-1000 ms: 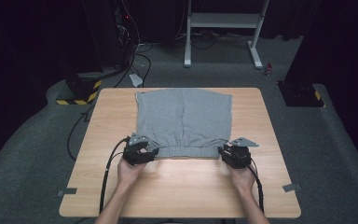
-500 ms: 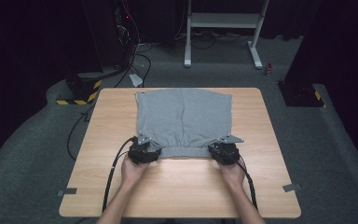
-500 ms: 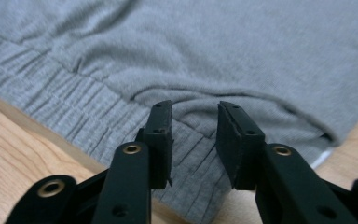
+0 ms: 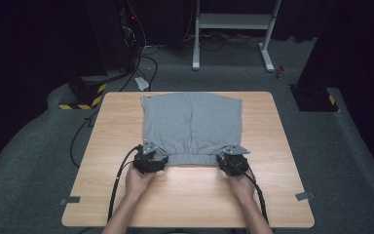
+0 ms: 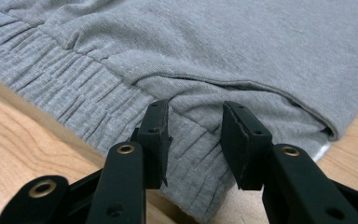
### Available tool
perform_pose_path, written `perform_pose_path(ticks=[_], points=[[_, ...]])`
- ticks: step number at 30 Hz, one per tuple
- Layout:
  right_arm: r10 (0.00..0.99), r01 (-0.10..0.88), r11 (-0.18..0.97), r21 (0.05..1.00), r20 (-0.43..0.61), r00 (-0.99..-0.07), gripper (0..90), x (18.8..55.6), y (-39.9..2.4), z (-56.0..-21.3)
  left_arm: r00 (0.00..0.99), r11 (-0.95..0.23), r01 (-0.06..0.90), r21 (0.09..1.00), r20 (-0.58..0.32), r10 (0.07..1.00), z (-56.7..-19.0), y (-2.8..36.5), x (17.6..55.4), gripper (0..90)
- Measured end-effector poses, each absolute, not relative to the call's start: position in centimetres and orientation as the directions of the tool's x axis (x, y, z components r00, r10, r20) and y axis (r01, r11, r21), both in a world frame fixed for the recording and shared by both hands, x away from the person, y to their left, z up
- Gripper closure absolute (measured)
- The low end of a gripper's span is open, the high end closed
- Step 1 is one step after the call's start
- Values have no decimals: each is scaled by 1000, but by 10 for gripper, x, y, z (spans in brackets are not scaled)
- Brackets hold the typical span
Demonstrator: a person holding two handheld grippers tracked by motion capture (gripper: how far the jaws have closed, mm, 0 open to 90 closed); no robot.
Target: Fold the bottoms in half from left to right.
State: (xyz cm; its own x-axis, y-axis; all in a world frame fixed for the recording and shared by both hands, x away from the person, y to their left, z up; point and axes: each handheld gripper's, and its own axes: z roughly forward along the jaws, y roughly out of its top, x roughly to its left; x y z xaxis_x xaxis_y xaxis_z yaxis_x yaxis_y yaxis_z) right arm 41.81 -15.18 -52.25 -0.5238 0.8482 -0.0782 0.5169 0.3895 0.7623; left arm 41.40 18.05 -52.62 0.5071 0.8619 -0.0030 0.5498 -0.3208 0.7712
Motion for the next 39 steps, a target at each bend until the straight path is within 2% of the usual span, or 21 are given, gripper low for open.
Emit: perform_pose_path(ticks=[13, 39], points=[[857, 552, 339, 761, -9, -514, 610, 401, -157, -523, 515, -346, 526, 777, 33, 857, -526, 178, 397, 346], [858, 551, 337, 763, -9, -513, 609, 366, -156, -523, 526, -339, 533, 775, 11, 850, -526, 180, 365, 347]])
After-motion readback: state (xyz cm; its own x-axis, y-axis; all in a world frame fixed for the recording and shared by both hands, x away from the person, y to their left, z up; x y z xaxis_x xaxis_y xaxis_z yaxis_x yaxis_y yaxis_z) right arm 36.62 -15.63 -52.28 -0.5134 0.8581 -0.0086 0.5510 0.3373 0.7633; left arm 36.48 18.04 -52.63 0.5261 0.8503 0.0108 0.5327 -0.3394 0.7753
